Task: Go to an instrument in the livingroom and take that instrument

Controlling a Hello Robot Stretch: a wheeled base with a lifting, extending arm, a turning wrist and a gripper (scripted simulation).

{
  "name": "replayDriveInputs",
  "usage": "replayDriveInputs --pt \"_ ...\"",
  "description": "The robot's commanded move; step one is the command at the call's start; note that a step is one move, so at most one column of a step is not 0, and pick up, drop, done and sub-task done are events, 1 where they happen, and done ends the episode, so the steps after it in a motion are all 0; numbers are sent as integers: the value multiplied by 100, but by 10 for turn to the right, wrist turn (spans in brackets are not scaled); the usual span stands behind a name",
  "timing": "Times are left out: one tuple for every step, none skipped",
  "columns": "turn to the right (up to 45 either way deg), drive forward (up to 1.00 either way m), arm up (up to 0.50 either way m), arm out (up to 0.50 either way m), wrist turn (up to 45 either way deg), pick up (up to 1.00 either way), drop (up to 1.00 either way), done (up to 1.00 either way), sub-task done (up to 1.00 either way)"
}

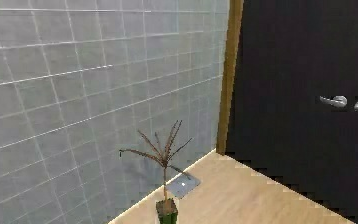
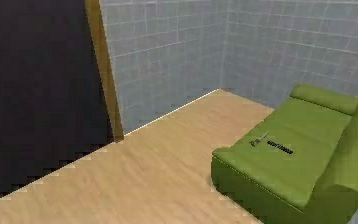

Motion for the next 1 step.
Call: replayDriveInputs --pt "450 0 0 0 0 0 0 0 0"
